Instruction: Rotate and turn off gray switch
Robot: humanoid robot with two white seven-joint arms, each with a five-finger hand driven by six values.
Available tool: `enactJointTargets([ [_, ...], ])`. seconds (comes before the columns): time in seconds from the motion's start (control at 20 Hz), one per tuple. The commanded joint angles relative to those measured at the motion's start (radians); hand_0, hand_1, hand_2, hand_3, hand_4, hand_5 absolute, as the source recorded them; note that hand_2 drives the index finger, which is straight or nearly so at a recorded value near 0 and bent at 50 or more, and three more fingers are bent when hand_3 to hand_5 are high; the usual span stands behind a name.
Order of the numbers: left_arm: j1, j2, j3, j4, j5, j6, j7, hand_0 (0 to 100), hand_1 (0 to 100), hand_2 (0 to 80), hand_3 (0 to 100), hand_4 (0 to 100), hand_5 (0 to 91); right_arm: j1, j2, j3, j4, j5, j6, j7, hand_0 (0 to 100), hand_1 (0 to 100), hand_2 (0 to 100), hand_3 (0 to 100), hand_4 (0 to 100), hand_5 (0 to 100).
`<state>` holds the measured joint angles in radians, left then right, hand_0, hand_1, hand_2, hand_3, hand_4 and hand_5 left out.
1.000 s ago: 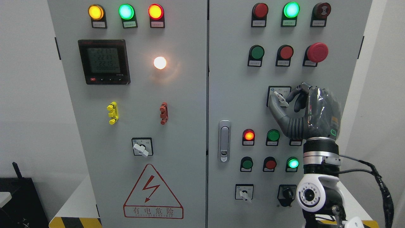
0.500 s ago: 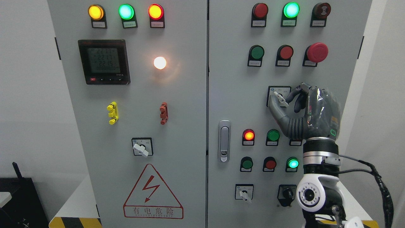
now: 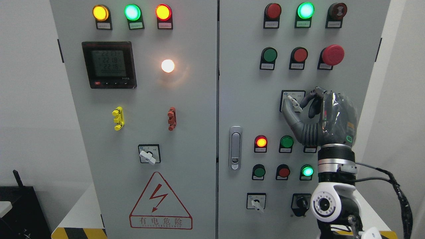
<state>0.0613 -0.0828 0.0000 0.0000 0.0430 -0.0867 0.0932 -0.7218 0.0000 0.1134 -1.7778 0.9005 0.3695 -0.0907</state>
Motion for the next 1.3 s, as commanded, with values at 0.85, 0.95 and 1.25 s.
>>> enactJointTargets([
  [0.85,0.000,0.000,-0.002,0.014,0.000,-0.001,0.000,12,39,0.0,0,0,0.0,-0.002,-0.018,0.012,0.001,0.000,0.000,0.002,48,46,73,99,90,100],
  [0.95,0.000,0.000,-0.002,0.014,0.000,-0.001,-0.001,12,39,0.0,0,0,0.0,-0.002,-0.018,0.014,0.000,-0.002,0.000,0.002,49,45,73,99,90,100],
  [1.25,0.000,0.000,-0.002,0.014,0.000,-0.001,0.000,12,39,0.0,0,0,0.0,-0.001,-0.017,0.014,0.001,-0.002,0.000,0.002,52,44,75,100,90,100],
])
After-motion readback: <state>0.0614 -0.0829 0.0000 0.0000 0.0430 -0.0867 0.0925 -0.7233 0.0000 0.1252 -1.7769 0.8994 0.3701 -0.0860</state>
